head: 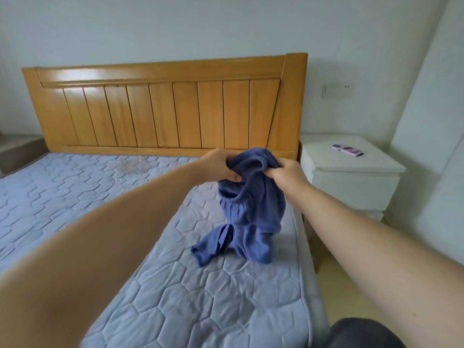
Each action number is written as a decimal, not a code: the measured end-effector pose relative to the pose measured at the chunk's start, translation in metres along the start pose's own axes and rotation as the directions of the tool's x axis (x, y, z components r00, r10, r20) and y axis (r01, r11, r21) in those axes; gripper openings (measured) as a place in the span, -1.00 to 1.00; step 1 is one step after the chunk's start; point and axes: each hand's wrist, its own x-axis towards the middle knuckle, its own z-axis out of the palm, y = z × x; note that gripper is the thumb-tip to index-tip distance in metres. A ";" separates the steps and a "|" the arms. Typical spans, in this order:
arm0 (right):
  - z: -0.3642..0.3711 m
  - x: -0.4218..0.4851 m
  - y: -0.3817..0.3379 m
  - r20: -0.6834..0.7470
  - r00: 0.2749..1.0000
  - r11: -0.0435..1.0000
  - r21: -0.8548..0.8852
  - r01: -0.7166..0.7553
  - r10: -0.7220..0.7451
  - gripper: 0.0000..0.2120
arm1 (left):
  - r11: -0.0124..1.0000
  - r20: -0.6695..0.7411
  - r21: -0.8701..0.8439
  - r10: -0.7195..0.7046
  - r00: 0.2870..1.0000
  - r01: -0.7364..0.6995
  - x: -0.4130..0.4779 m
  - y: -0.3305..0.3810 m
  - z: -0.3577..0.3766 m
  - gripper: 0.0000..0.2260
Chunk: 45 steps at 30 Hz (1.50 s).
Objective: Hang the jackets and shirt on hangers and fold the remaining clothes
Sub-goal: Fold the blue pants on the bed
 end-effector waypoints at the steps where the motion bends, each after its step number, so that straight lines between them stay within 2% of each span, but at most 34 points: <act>1: -0.007 0.006 -0.016 -0.043 0.999 0.999 0.040 0.012 -0.010 -0.92 | 1.000 -0.020 -0.008 -0.019 1.000 0.019 0.003 0.006 -0.009 -0.89; 4: -0.031 0.018 -0.060 -0.084 0.996 0.982 0.187 0.026 -0.010 -0.84 | 0.994 -0.154 -0.063 -0.101 0.983 0.092 0.014 0.024 -0.033 -0.91; 6: -0.045 0.019 -0.085 -0.060 0.998 0.966 0.257 0.030 -0.016 -0.79 | 0.968 -0.229 -0.229 -0.157 0.961 0.104 0.021 0.040 -0.046 -0.87; 9: -0.063 0.014 -0.121 -0.020 0.998 0.927 0.369 0.066 -0.063 -0.82 | 0.866 -0.256 -0.498 -0.199 0.946 0.048 0.026 0.072 -0.060 -0.98; 12: -0.081 0.006 -0.152 0.023 0.994 0.892 0.445 0.082 -0.103 -0.88 | 0.819 -0.294 -0.574 -0.189 0.937 -0.015 0.032 0.100 -0.073 -0.96; 14: -0.087 0.006 -0.166 -0.064 0.988 0.899 0.409 0.156 -0.142 -0.94 | 0.830 -0.336 -0.557 -0.184 0.924 -0.038 0.035 0.118 -0.080 -0.92; 16: -0.092 0.008 -0.178 -0.229 0.958 0.907 0.342 0.244 -0.172 -0.93 | 0.833 -0.362 -0.552 -0.194 0.912 -0.042 0.035 0.139 -0.086 -0.91; 18: -0.098 0.008 -0.190 -0.356 0.917 0.912 0.289 0.290 -0.179 -0.89 | 0.788 -0.347 -0.612 -0.198 0.917 -0.062 0.034 0.161 -0.090 -0.93; 21: -0.110 0.005 -0.207 -0.419 0.893 0.915 0.275 0.295 -0.162 -0.88 | 0.754 -0.271 -0.652 -0.124 0.955 -0.087 0.030 0.189 -0.094 -0.93; 24: -0.120 0.001 -0.222 -0.395 0.907 0.911 0.303 0.279 -0.147 -0.85 | 0.734 -0.183 -0.671 -0.027 0.983 -0.105 0.025 0.206 -0.097 -0.86; 28: -0.124 -0.009 -0.242 -0.265 0.943 0.904 0.321 0.283 -0.201 -0.84 | 0.686 -0.131 -0.711 0.084 0.988 -0.153 0.023 0.218 -0.105 -0.80; 32: -0.126 -0.019 -0.257 -0.141 0.958 0.903 0.324 0.283 -0.250 -0.79 | 0.690 -0.119 -0.694 0.174 0.978 -0.207 0.020 0.224 -0.117 -0.71; 36: -0.122 -0.023 -0.267 -0.108 0.956 0.913 0.285 0.291 -0.271 -0.76 | 0.725 -0.185 -0.635 0.193 0.964 -0.267 0.018 0.233 -0.124 -0.64; 39: -0.116 -0.027 -0.273 -0.086 0.946 0.902 0.287 0.323 -0.312 -0.75 | 0.684 -0.351 -0.659 0.086 0.932 -0.311 0.021 0.242 -0.121 -0.80; 41: -0.115 -0.026 -0.278 -0.154 0.936 0.895 0.279 0.348 -0.316 -0.81 | 0.619 -0.409 -0.726 -0.038 0.912 -0.300 0.026 0.247 -0.123 -0.93; 43: -0.118 -0.020 -0.285 -0.336 0.888 0.895 0.206 0.396 -0.315 -0.80 | 0.547 -0.445 -0.776 -0.120 0.887 -0.315 0.028 0.248 -0.136 -0.91; 44: -0.121 -0.020 -0.291 -0.434 0.841 0.888 0.170 0.428 -0.323 -0.74 | 0.532 -0.497 -0.770 -0.157 0.853 -0.351 0.028 0.250 -0.147 -0.91; 45: -0.124 -0.020 -0.296 -0.523 0.786 0.872 0.150 0.467 -0.331 -0.68 | 0.534 -0.588 -0.736 -0.198 0.784 -0.417 0.026 0.249 -0.160 -0.83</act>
